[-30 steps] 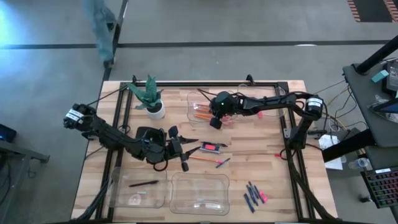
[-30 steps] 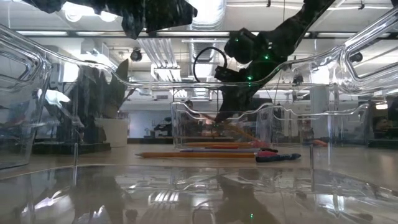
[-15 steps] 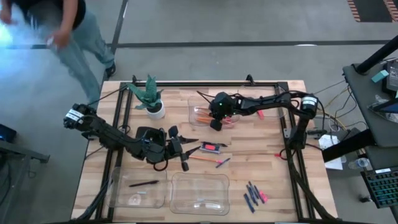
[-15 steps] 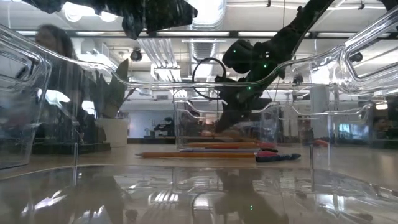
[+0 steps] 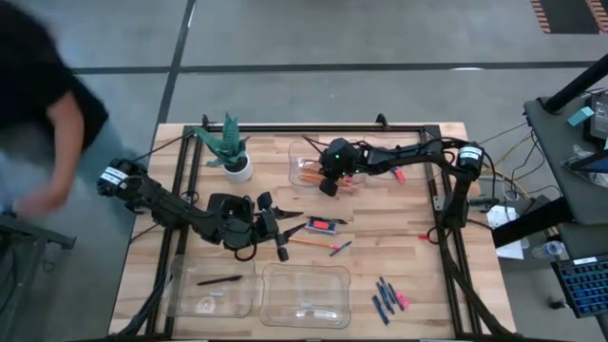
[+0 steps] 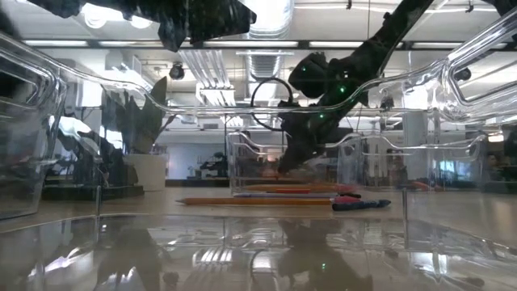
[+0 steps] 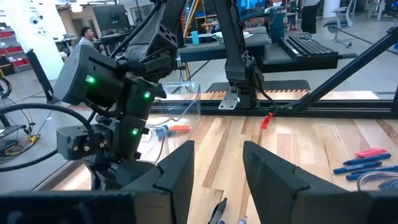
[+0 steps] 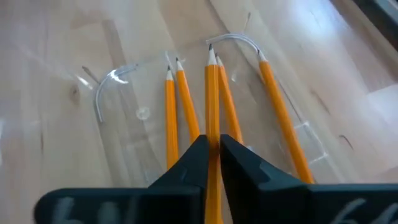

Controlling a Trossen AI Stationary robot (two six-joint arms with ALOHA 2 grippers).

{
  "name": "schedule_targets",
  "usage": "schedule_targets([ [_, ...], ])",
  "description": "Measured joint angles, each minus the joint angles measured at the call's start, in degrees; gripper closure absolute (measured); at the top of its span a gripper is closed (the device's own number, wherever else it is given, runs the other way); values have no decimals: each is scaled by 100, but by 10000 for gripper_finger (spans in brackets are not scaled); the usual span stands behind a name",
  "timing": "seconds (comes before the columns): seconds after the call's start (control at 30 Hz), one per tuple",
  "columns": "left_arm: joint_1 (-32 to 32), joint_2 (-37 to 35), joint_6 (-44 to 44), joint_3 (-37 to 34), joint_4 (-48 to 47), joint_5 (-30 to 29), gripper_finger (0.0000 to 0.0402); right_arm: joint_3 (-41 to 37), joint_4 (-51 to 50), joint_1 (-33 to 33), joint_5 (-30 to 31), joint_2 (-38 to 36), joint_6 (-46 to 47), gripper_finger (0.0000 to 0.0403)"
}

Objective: Sort crayons/erasers/pens/pencils in bins
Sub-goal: Put the yellow pencil into the top left transparent bin, then put the pink eraser into the top right transparent bin

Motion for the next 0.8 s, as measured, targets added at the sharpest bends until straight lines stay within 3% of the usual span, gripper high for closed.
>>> schedule_targets([
  [0.2,0,0,0,0,0,0,277,294,-225,-7,66,-8,12,303],
  [0.33,2,0,0,-12,0,0,277,865,-1169,-7,101,-100,-55,273],
  [0.57,3,0,0,-58,0,0,277,1965,-3437,149,216,-420,317,263],
  [0.8,9,0,0,-63,-2,-1,277,1956,-4879,826,434,-1247,1194,261],
])
